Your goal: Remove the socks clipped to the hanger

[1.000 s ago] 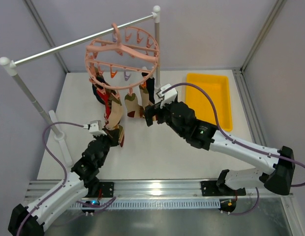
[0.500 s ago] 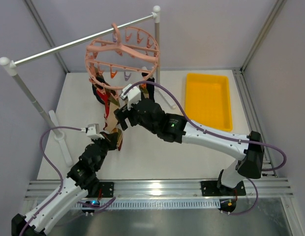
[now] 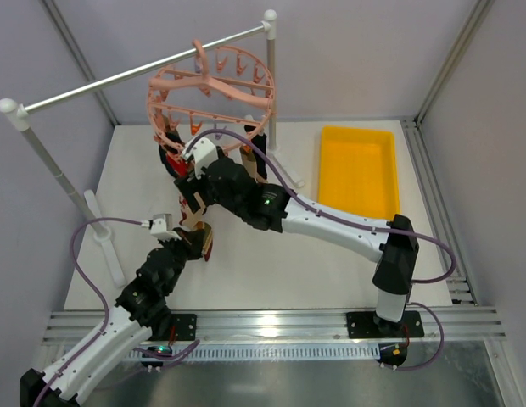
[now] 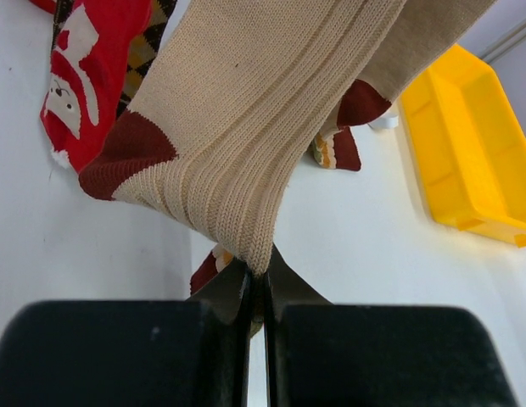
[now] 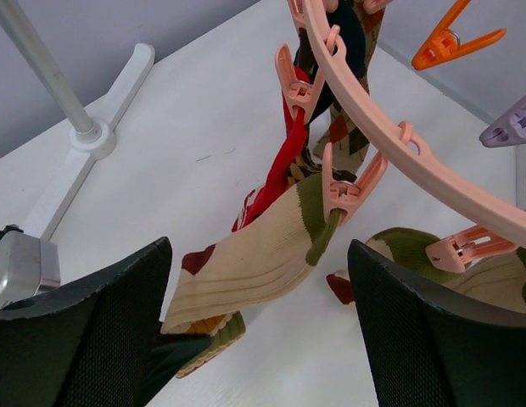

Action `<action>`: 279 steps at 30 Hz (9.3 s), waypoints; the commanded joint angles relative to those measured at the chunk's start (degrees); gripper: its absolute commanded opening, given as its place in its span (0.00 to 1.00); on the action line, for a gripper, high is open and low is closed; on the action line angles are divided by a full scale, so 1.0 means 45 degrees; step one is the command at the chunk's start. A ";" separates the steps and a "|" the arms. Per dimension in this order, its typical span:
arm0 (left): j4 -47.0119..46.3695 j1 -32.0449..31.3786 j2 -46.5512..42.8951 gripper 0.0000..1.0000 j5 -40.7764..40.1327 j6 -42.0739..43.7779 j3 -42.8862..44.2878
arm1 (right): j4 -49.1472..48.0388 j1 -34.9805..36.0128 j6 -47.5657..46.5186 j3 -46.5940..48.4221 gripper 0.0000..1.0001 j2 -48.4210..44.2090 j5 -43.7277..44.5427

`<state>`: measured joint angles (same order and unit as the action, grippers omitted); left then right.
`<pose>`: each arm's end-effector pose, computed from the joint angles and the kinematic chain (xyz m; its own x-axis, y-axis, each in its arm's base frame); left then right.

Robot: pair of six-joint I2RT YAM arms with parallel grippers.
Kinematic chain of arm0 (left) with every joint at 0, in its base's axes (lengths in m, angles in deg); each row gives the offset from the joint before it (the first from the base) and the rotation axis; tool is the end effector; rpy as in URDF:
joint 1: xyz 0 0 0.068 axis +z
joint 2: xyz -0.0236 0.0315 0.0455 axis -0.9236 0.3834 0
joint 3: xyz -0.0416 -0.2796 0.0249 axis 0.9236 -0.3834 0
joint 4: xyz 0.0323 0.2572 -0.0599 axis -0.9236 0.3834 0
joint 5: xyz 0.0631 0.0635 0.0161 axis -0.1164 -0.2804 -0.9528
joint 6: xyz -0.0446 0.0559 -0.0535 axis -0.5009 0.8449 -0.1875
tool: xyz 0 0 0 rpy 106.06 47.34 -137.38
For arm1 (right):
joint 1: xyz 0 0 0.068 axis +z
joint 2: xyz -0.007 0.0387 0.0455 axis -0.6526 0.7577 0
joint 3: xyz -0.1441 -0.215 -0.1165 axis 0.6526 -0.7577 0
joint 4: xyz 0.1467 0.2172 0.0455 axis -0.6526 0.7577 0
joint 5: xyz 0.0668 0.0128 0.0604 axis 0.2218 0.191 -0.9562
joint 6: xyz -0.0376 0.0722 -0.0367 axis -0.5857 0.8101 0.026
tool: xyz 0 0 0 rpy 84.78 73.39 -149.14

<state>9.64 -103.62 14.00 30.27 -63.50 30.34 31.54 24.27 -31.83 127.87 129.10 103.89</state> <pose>0.1481 -0.0720 0.1886 -0.2755 -0.4763 -0.8350 0.1172 0.8455 -0.5210 0.2281 0.4281 0.3801 -0.1357 -0.2260 -0.9646 -0.7211 0.6902 -0.0602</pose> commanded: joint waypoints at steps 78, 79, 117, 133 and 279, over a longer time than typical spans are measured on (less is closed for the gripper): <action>-0.0446 -0.0050 -0.0004 0.00 0.0700 -0.0055 -0.0022 | -0.0325 -0.0542 -0.1134 0.1456 0.68 0.1270 0.0176; -0.0446 -0.0050 -0.0004 0.00 0.0661 -0.0035 -0.0022 | -0.0481 -0.0503 -0.1056 0.1047 0.69 0.0997 0.0195; -0.5290 -0.0556 1.0128 0.00 0.8786 -0.1092 0.7338 | -0.6481 -0.0580 0.0429 -1.6144 0.80 -1.2536 0.2982; -0.3788 -0.3876 1.8879 0.00 0.5917 0.1875 1.6083 | -0.1307 -0.0717 0.1151 -1.6908 0.84 -2.1250 0.7519; -0.0525 0.1376 0.1792 0.00 0.5660 0.1606 0.2888 | -0.3687 -0.1615 -0.0177 -0.7438 0.84 -0.7329 0.0667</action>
<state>0.22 -97.08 22.98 52.45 -55.81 40.61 13.36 17.19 -32.33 88.88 93.47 112.98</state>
